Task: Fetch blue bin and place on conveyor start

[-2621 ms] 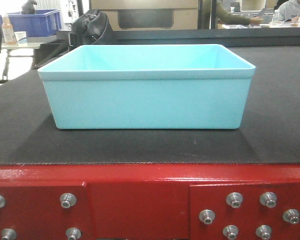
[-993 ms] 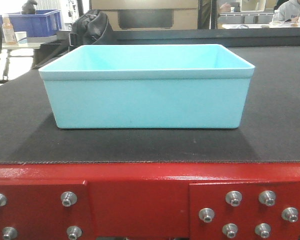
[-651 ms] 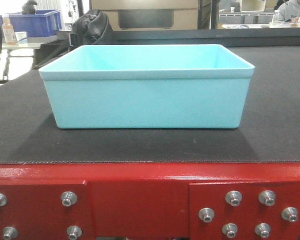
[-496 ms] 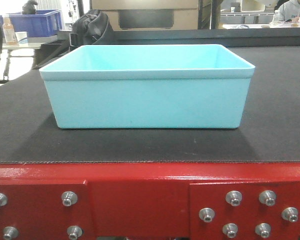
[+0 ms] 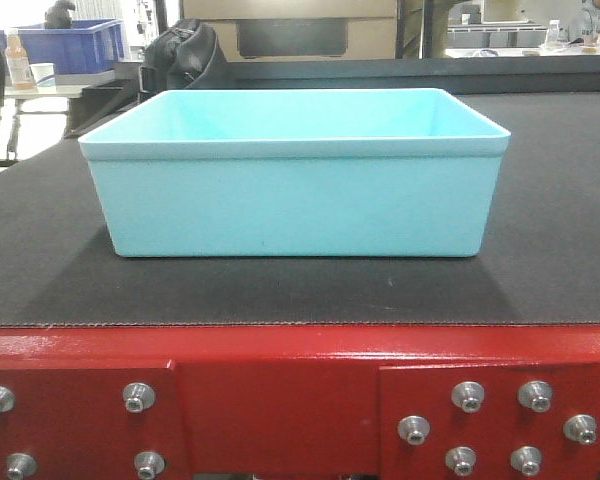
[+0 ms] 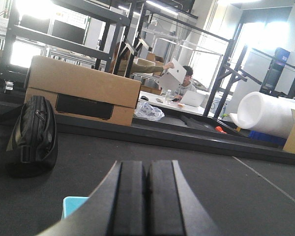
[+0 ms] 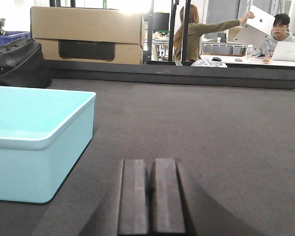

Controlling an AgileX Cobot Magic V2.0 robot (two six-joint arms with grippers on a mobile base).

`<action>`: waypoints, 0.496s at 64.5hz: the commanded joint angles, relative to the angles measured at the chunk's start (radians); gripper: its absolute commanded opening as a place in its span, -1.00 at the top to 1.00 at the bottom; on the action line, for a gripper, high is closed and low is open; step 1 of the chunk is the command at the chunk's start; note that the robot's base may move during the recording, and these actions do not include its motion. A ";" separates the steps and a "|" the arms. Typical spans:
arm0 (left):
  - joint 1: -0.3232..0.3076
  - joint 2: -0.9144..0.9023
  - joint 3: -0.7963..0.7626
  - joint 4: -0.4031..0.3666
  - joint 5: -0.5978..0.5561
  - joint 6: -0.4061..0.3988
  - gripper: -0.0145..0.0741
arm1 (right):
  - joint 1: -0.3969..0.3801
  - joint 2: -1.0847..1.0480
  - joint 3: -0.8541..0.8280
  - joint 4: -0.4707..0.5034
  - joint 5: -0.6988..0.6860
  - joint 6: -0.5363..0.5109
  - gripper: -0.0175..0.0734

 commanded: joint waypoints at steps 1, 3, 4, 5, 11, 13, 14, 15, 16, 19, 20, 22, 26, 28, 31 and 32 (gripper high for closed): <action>-0.004 -0.004 0.001 0.008 -0.021 0.004 0.92 | -0.007 -0.006 0.000 0.000 -0.024 0.002 0.97; -0.004 -0.004 0.001 0.008 -0.021 0.004 0.92 | -0.007 -0.006 0.000 0.000 -0.024 0.002 0.97; -0.004 -0.004 0.001 0.008 -0.021 0.004 0.92 | -0.007 -0.006 0.000 0.000 -0.024 0.002 0.97; -0.004 -0.004 0.001 0.008 -0.021 0.004 0.92 | -0.007 -0.006 0.000 0.000 -0.024 0.002 0.97; -0.004 -0.004 0.001 0.008 -0.021 0.004 0.92 | -0.007 -0.006 0.000 0.000 -0.024 0.002 0.97; -0.004 -0.004 0.001 0.008 -0.021 0.004 0.92 | -0.007 -0.006 0.000 0.000 -0.024 0.002 0.97; -0.004 -0.004 0.001 0.008 -0.021 0.004 0.92 | -0.007 -0.006 0.000 0.000 -0.024 0.002 0.97; -0.004 -0.004 0.001 0.008 -0.021 0.004 0.92 | -0.007 -0.006 0.000 0.000 -0.024 0.002 0.97; -0.004 -0.004 0.001 0.008 -0.021 0.004 0.92 | -0.007 -0.006 0.000 0.000 -0.024 0.002 0.97; -0.004 -0.004 0.001 0.008 -0.021 0.004 0.92 | -0.007 -0.006 0.000 0.000 -0.024 0.002 0.97; -0.004 -0.004 0.001 0.008 -0.021 0.004 0.92 | -0.007 -0.006 0.000 0.000 -0.024 0.002 0.97; -0.004 -0.004 0.001 0.008 -0.021 0.004 0.92 | -0.007 -0.006 0.000 0.000 -0.024 0.002 0.97; -0.004 -0.004 0.001 0.008 -0.021 0.004 0.92 | -0.007 -0.006 0.000 0.000 -0.024 0.002 0.97; -0.004 -0.004 0.001 0.008 -0.021 0.004 0.92 | -0.007 -0.006 0.000 0.000 -0.024 0.002 0.97; -0.004 -0.004 0.001 0.008 -0.021 0.004 0.92 | -0.007 -0.006 0.000 0.000 -0.024 0.002 0.97; -0.004 -0.004 0.001 0.008 -0.021 0.004 0.92 | -0.007 -0.006 0.000 0.000 -0.024 0.002 0.97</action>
